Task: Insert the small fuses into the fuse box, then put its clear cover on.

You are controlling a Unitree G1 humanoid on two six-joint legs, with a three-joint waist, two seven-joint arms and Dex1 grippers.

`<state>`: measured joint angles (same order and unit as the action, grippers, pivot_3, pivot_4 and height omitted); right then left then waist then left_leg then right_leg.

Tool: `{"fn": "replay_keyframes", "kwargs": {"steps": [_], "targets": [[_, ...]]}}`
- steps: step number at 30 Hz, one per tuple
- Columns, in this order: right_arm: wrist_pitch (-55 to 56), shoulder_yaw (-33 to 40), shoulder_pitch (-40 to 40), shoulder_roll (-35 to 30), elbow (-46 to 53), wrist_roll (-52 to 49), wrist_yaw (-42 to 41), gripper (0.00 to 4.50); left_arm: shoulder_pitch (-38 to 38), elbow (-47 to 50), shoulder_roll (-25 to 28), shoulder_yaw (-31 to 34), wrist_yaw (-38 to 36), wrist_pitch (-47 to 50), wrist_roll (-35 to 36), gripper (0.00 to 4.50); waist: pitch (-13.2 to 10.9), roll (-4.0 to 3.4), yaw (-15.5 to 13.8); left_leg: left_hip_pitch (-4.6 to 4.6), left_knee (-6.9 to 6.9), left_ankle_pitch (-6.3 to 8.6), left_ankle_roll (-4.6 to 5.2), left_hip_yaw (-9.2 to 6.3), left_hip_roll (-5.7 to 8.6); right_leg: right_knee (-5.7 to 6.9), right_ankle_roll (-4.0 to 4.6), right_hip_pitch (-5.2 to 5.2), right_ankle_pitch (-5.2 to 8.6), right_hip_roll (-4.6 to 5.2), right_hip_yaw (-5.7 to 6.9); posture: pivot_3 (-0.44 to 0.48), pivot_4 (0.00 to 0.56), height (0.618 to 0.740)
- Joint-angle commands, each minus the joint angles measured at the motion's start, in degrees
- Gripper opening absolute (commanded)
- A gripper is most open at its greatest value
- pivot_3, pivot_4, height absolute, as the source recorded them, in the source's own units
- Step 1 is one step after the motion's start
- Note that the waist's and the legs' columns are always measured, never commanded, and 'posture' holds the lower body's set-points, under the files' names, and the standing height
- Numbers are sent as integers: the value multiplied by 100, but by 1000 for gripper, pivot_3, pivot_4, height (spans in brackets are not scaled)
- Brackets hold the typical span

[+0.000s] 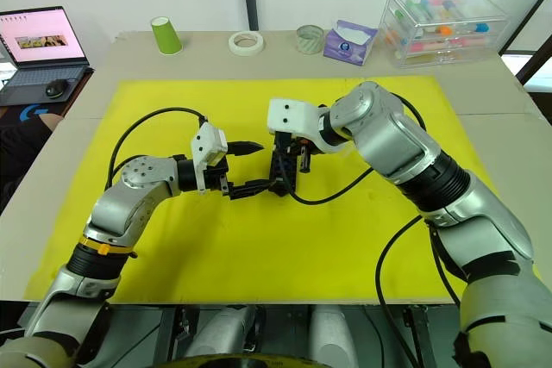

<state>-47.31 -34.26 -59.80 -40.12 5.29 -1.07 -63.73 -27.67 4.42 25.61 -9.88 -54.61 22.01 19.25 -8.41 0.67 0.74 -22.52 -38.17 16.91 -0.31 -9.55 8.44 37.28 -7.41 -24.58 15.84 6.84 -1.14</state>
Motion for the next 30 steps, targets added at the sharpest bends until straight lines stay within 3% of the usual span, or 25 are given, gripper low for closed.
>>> {"fn": "replay_keyframes", "kwargs": {"steps": [1,30], "targets": [[148,99,-127,27,5,129,-77,0,-124,44,-57,125,52,31,97,4451,0,0,-1,0,0,0,0,0,0,0,0,0,0,0,0,0,150,740],[70,143,27,112,43,258,-342,0,-247,-58,-42,93,-23,113,48,4451,0,0,3,0,-1,0,0,0,0,0,0,0,0,0,0,0,150,740]]}}
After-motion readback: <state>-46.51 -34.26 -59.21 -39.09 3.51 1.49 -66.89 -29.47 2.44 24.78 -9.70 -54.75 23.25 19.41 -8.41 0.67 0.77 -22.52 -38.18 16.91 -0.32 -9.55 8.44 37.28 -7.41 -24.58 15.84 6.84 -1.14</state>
